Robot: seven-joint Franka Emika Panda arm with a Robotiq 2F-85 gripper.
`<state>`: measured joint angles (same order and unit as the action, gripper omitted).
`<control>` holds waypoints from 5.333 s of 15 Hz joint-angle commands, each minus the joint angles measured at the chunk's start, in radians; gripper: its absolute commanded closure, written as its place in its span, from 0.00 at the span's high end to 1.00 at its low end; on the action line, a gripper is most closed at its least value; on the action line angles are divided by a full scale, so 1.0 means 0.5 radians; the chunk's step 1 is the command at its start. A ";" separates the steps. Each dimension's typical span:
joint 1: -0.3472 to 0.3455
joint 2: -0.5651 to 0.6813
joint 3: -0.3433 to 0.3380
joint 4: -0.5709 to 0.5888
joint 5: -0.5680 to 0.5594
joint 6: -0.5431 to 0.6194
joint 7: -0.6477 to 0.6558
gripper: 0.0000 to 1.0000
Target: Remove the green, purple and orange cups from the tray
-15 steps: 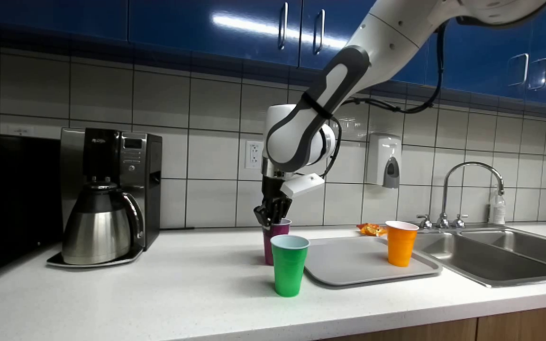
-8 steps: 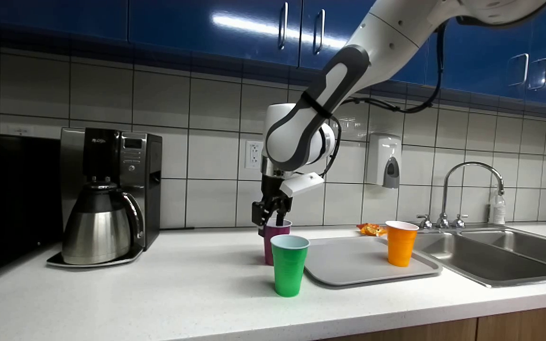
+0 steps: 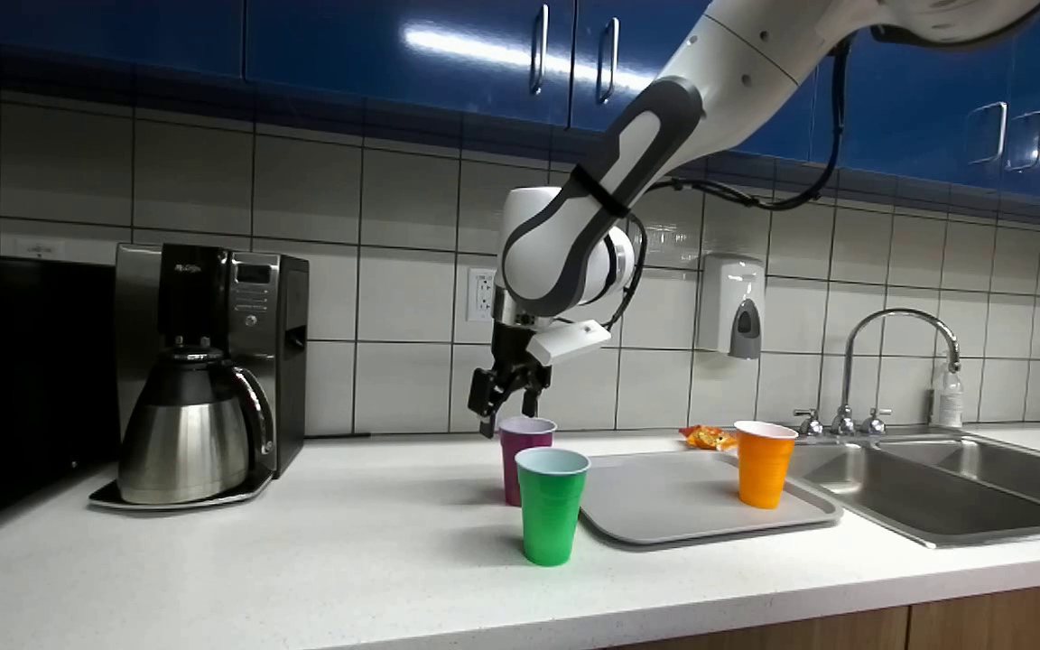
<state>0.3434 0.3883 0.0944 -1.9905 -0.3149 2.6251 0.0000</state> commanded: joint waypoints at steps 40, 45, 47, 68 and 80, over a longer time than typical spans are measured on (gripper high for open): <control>-0.546 -0.927 -0.166 -0.755 -0.168 0.109 0.069 1.00; -0.581 -0.987 -0.154 -0.793 -0.177 0.063 0.110 1.00; -0.578 -0.909 -0.151 -0.740 -0.143 0.094 0.050 1.00; -0.674 -0.923 -0.220 -0.759 -0.137 0.109 -0.013 1.00; -0.797 -0.903 -0.297 -0.813 -0.159 0.097 0.078 1.00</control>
<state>-0.0329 -0.0591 -0.0541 -2.3835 -0.3823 2.6744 0.0213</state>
